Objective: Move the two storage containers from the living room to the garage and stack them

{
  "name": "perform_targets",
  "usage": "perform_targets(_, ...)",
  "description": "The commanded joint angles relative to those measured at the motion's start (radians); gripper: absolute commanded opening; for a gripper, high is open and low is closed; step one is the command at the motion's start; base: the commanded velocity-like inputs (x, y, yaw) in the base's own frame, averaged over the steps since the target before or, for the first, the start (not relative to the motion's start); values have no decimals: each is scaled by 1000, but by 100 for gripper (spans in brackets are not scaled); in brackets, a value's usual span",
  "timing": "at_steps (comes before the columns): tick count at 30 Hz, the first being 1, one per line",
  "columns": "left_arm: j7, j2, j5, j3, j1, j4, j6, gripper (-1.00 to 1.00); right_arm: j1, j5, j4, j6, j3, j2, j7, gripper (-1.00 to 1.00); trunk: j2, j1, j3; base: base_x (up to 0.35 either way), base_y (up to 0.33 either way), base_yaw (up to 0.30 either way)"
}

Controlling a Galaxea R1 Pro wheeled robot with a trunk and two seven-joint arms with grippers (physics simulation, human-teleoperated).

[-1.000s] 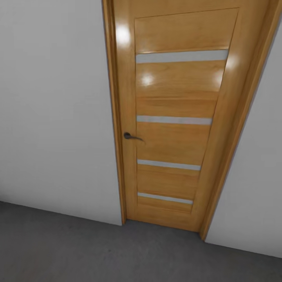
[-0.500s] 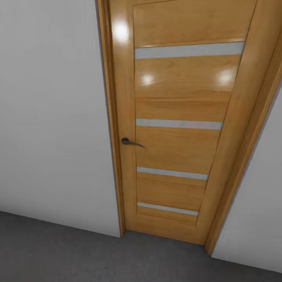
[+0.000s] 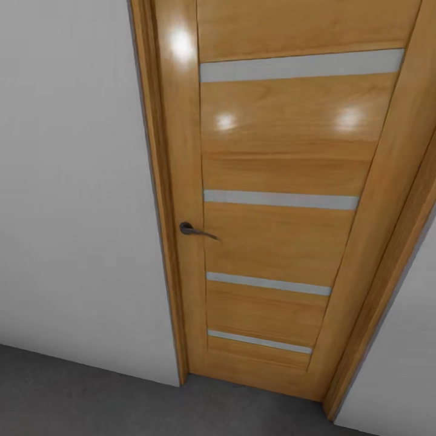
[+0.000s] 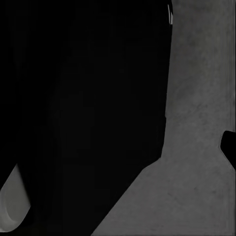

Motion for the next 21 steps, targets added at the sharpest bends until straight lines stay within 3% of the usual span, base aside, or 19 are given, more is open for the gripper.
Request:
perform_targets(1,0,0,1,0,-1,0,-1,100,0,0,0,0,0,0,1,100,0,1,-1,270,-185,0)
perform_targets(7,0,0,2,1,0,0,-2,100,0,0,0,0,1,0,1,100,0,1,-1,170,-120,0)
perform_targets(21,0,0,2,3,0,0,-2,100,0,1,0,-24,4,0,2,100,0,1,-1,13,-9,0)
